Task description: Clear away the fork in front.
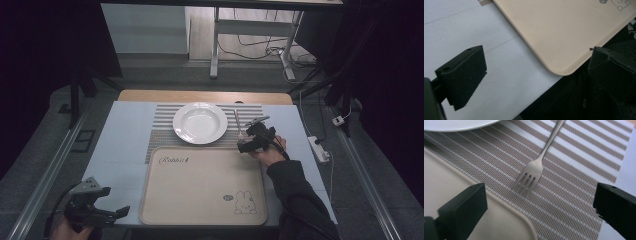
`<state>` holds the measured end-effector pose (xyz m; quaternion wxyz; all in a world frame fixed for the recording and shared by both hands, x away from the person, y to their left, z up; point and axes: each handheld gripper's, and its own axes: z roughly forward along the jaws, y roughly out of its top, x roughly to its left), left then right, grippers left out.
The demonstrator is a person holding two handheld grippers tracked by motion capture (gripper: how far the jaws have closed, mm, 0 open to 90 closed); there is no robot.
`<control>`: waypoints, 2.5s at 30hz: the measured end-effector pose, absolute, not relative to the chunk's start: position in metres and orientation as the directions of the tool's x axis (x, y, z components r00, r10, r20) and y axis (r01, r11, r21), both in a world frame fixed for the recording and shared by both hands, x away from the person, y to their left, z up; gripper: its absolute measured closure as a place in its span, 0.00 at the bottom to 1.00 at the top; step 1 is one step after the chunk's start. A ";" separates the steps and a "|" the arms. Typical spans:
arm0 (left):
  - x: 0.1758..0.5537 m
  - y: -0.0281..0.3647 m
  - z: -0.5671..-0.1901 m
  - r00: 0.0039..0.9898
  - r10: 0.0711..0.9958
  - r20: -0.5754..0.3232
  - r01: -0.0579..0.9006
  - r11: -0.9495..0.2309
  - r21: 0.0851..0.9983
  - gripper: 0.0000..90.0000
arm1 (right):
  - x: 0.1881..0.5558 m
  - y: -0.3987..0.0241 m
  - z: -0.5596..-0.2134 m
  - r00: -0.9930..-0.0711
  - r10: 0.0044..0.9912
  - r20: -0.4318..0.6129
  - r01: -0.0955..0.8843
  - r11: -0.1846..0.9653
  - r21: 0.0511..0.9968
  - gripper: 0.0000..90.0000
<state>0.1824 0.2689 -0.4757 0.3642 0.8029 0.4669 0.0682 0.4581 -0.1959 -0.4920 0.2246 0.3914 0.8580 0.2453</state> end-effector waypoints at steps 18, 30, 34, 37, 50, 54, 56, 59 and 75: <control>0.183 0.269 -0.476 0.551 0.801 -0.233 0.702 -0.295 0.648 0.02 | 0.462 -0.172 -0.504 -0.689 0.629 -0.360 0.457 0.762 0.459 0.66; 0.182 0.269 -0.476 0.553 0.801 -0.230 0.701 -0.298 0.648 0.02 | 0.451 -0.168 -0.503 -0.698 0.525 -0.487 0.362 0.846 0.392 0.99; 0.182 0.269 -0.476 0.550 0.802 -0.232 0.701 -0.293 0.650 0.02 | 0.450 -0.170 -0.499 -0.692 0.540 -0.478 0.361 0.833 0.419 1.00; 0.182 0.271 -0.475 0.550 0.799 -0.243 0.699 -0.281 0.657 0.02 | 0.448 -0.173 -0.492 -0.674 0.568 -0.472 0.370 0.813 0.450 1.00; 0.181 0.271 -0.473 0.559 0.797 -0.229 0.677 -0.278 0.682 0.00 | 0.412 -0.197 -0.460 -0.697 0.633 -0.335 0.372 0.720 0.586 1.00; 0.182 0.270 -0.472 0.567 0.794 -0.220 0.671 -0.290 0.682 0.00 | 0.397 -0.203 -0.453 -0.717 0.635 -0.287 0.365 0.693 0.621 1.00; 0.182 0.269 -0.472 0.570 0.794 -0.214 0.669 -0.296 0.681 0.00 | 0.389 -0.206 -0.451 -0.725 0.634 -0.270 0.362 0.684 0.634 1.00; 0.184 0.268 -0.471 0.577 0.787 -0.221 0.671 -0.302 0.677 0.00 | 0.376 -0.211 -0.446 -0.736 0.633 -0.238 0.361 0.666 0.653 1.00; 0.197 0.259 -0.470 0.665 0.708 -0.238 0.615 -0.339 0.711 0.00 | 0.316 -0.227 -0.440 -0.819 0.565 -0.104 0.341 0.624 0.703 0.99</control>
